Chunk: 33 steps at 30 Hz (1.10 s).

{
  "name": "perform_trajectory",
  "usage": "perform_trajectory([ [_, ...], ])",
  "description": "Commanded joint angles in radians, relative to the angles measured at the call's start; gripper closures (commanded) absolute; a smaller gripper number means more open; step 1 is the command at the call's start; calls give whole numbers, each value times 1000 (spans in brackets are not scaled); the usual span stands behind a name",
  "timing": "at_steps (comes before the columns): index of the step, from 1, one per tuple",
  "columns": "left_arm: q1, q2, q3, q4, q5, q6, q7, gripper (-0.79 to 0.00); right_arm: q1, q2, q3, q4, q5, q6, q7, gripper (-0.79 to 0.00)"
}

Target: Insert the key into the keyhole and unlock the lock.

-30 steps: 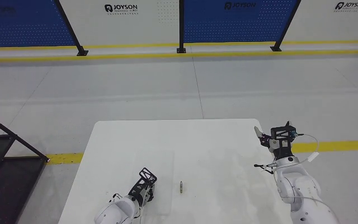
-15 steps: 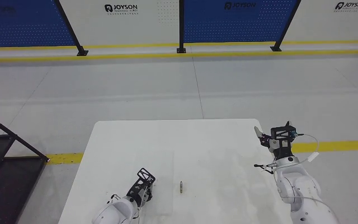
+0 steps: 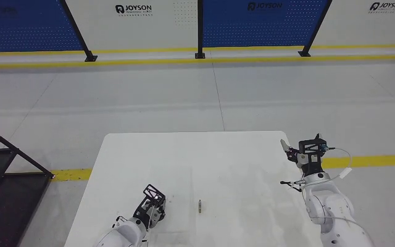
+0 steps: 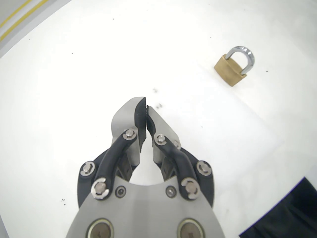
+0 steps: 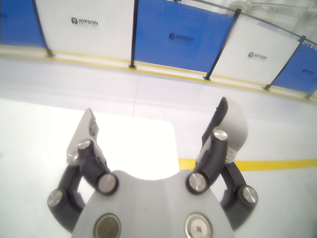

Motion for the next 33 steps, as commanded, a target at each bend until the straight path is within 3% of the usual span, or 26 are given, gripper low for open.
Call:
perform_trajectory([
  [1,23,5,-32,-17,-23,-24,16,0,0,0,0,0,0,0,0,-785],
  [11,55,15,-83,-29,-76,-89,35,0,0,0,0,0,0,0,0,-785],
  [16,60,17,-110,-21,-98,-97,113,0,0,0,0,0,0,0,0,-785],
  [20,52,23,-167,-2,-158,-173,239,0,0,0,0,0,0,0,0,-785],
  [25,41,40,-250,58,-154,-376,405,0,0,0,0,0,0,0,0,-785],
  [33,63,58,-270,101,116,-479,792,0,-3,0,-12,11,-40,-5,0,-785],
])
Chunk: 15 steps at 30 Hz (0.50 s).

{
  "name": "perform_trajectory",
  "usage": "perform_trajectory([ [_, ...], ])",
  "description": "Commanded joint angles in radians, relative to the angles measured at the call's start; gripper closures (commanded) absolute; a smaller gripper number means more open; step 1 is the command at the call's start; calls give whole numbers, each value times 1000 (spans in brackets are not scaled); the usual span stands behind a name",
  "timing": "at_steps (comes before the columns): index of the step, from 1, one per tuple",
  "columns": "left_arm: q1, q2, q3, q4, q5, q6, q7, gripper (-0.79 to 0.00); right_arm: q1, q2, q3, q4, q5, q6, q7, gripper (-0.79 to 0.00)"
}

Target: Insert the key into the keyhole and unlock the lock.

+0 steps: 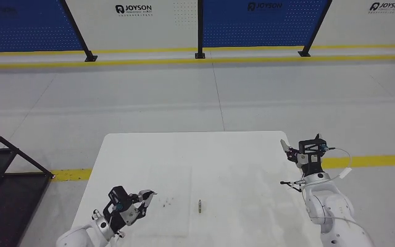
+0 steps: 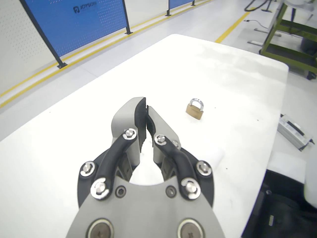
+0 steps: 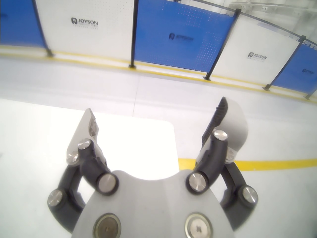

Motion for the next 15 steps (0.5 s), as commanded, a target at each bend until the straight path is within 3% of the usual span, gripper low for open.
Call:
perform_trajectory([
  [1,6,5,1,16,85,-8,132,0,-6,0,-16,4,-55,-3,2,-785],
  [4,8,13,7,49,196,1,298,0,-34,8,-61,-3,-173,-133,-14,-785],
  [7,-5,21,22,83,261,-14,415,0,-71,13,-98,-14,-283,-194,-37,-785],
  [11,-24,31,34,124,328,-4,530,0,-122,18,-161,-25,-438,-248,-65,-785],
  [15,-39,36,41,158,339,-4,571,0,-143,16,-275,-20,-600,-265,-58,-785],
])
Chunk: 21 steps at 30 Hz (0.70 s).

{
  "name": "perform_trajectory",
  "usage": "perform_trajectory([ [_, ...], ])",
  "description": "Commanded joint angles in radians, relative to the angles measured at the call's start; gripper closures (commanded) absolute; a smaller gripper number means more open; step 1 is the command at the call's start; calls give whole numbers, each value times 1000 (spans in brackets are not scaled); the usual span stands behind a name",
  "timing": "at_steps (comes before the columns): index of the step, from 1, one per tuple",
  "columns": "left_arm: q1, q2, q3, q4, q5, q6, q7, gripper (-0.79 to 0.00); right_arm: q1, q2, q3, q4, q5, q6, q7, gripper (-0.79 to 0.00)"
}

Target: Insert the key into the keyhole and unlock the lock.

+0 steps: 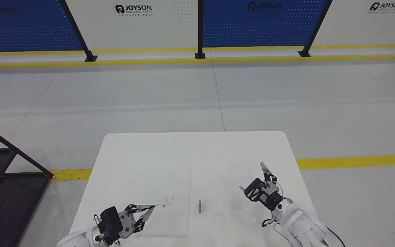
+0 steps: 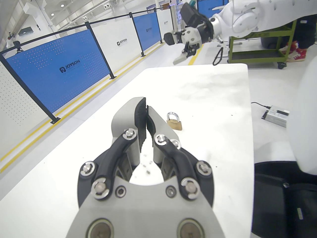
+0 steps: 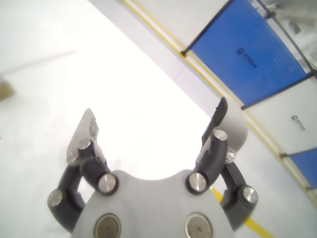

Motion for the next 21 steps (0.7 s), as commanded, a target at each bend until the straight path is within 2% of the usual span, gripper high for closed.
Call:
perform_trajectory([
  [1,-1,0,1,3,-3,-1,2,0,1,-2,-61,11,-71,-7,8,-785],
  [6,-1,0,1,3,-3,-1,2,0,31,-14,-203,68,-183,-30,41,-785],
  [10,-1,0,1,3,-3,-1,2,0,64,-28,-296,112,-184,-45,60,-785],
  [12,-1,0,1,3,-3,-1,2,0,83,-36,-330,130,-135,-70,60,-785],
  [16,-1,0,1,3,-3,-1,2,0,132,-60,-381,173,0,-57,130,-785],
  [21,-1,0,1,3,-3,-1,2,0,179,-92,-427,238,174,34,155,-785],
])
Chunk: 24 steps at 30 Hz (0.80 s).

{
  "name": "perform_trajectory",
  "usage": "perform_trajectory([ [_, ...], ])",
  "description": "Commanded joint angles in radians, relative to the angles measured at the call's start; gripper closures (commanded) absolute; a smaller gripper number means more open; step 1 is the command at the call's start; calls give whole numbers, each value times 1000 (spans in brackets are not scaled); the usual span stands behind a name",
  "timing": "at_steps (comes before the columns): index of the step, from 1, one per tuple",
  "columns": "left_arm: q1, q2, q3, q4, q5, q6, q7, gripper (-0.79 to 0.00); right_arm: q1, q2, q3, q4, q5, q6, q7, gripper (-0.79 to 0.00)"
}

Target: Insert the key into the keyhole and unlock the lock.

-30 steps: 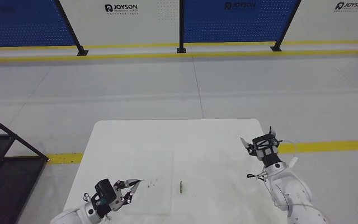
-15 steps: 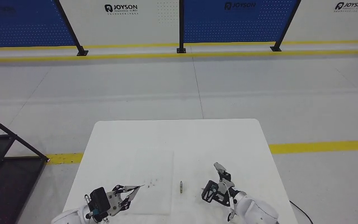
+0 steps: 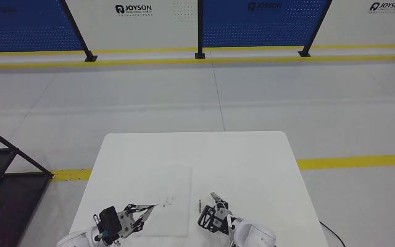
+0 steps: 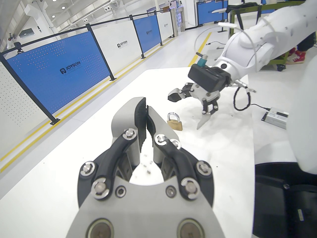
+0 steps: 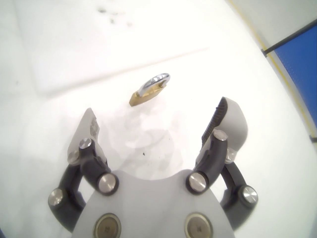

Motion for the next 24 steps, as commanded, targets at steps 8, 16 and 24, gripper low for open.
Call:
perform_trajectory([
  [8,0,0,0,0,0,0,0,0,27,-25,-46,63,129,96,-58,-757],
  [16,0,0,0,0,0,0,0,0,23,-32,-75,88,118,151,-89,-542],
  [24,0,0,0,0,0,0,0,0,32,-38,-94,110,114,179,-91,-394],
])
